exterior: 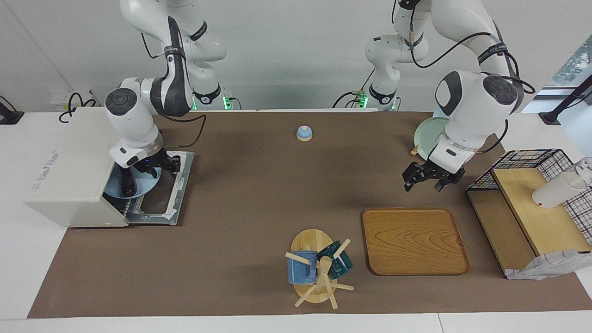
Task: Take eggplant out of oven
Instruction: 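Pull the oven door down and open with the right gripper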
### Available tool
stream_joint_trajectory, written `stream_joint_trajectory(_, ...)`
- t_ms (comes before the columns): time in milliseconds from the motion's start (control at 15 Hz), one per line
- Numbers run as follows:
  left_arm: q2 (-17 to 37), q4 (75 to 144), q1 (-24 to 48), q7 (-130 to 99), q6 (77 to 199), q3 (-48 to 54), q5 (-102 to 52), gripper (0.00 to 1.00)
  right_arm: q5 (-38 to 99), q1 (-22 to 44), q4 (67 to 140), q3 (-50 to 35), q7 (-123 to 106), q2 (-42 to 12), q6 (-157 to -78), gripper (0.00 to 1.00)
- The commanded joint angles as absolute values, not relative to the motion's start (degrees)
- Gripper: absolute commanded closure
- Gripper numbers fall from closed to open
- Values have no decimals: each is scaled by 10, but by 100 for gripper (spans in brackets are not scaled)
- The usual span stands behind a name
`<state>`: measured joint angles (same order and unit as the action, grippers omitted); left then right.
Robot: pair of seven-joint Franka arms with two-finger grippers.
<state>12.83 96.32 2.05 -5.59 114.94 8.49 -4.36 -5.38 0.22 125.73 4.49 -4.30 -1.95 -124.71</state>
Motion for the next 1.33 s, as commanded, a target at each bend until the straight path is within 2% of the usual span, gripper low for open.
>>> stream_joint_trajectory(0,120,974,20,-52,1157,81,-54,0,-59,-10,1281,41,-79,4,-1259,57)
stream_joint_trajectory(133,120,974,22,-53,1156,81,-54,0,-59,-19,1281,41,-125,4,-1259,95)
stream_joint_trajectory(200,120,975,22,-53,1154,81,-54,0,-59,-20,1282,41,-142,4,-1259,100)
stream_joint_trajectory(533,120,972,24,-53,1157,81,-54,0,-59,11,1266,36,-139,3,-1237,100)
stream_joint_trajectory(867,121,970,24,-52,1157,82,-54,0,-102,146,1167,35,24,-18,-1110,100)
stream_joint_trajectory(1267,127,946,18,-51,1151,80,-54,0,-107,320,1108,34,206,-40,-1074,100)
